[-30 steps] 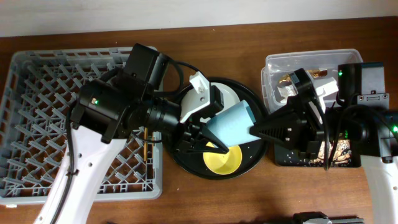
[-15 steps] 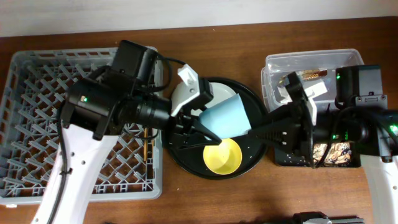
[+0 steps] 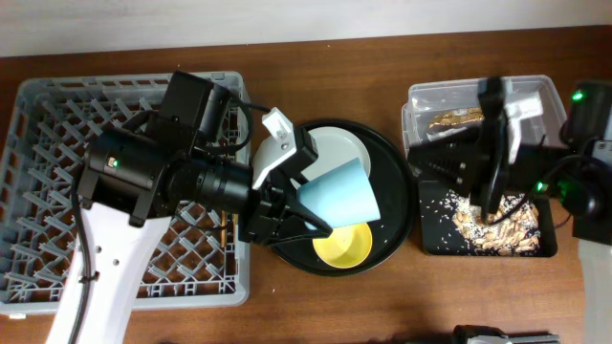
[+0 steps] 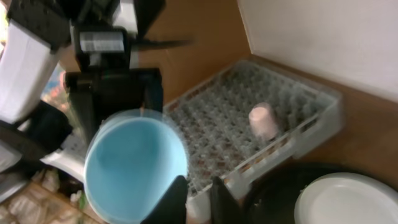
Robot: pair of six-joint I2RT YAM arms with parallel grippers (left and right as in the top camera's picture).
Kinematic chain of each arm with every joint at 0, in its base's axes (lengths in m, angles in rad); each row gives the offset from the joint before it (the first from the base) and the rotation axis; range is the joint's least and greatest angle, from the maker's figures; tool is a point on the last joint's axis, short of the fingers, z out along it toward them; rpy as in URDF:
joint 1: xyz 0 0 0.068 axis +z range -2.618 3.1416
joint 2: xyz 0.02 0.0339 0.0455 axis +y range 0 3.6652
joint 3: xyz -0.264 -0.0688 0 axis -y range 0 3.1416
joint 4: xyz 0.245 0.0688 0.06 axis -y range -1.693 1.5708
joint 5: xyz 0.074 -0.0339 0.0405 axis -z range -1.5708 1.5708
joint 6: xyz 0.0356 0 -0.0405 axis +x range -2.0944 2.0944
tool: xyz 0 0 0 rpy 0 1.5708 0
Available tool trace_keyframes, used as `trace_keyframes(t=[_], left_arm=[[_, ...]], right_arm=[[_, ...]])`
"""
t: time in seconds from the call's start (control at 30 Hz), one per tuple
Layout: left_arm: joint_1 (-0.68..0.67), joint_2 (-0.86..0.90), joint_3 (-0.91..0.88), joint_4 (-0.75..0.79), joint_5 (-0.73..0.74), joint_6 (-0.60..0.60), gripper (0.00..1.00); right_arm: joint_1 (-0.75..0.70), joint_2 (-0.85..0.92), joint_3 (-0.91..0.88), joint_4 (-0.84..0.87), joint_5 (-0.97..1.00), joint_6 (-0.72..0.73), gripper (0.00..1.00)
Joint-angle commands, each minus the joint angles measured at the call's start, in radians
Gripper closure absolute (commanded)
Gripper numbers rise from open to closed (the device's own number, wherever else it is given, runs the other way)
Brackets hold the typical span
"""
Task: Sort waste into correct bins and load items into the dishwasher rack
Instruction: 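Lift the blue cup and pass it to the left gripper, then carry the blue cup with the left gripper and set it in the rack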
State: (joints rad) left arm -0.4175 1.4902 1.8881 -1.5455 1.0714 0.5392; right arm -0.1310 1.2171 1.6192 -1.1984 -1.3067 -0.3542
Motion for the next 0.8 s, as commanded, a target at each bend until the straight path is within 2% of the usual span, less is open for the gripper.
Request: trace_keyframes(t=[0.0,0.1,0.17,0.23,0.37,0.6,0.77], left_arm=[[-0.002,-0.017,0.009,-0.026,-0.033,-0.007,0.81],[-0.059,-0.017,0.000,-0.027,-0.075,-0.030,0.81],[-0.107,-0.017,-0.016,-0.026,-0.096,-0.031,0.82],[-0.154,-0.017,-0.061,-0.006,-0.172,-0.084,0.81],[-0.163,-0.017,-0.115,0.039,-0.178,-0.106,0.82],[-0.163,-0.017,-0.116,0.175,-0.178,-0.215,0.81],[-0.163,-0.017,-0.116,0.222,-0.178,-0.263,0.82]], right_arm=[[0.052,-0.006,0.025,0.056,0.007,0.210,0.81],[0.201,0.000,0.025,0.064,0.175,0.211,0.81],[0.265,0.001,0.025,0.086,0.245,0.216,0.81],[0.311,0.001,0.025,0.130,0.299,0.253,0.81],[0.323,0.001,0.017,0.100,0.325,0.258,0.81],[0.327,0.001,-0.064,-0.068,0.422,0.229,0.81],[0.402,0.000,-0.073,-0.098,0.429,0.201,0.81]])
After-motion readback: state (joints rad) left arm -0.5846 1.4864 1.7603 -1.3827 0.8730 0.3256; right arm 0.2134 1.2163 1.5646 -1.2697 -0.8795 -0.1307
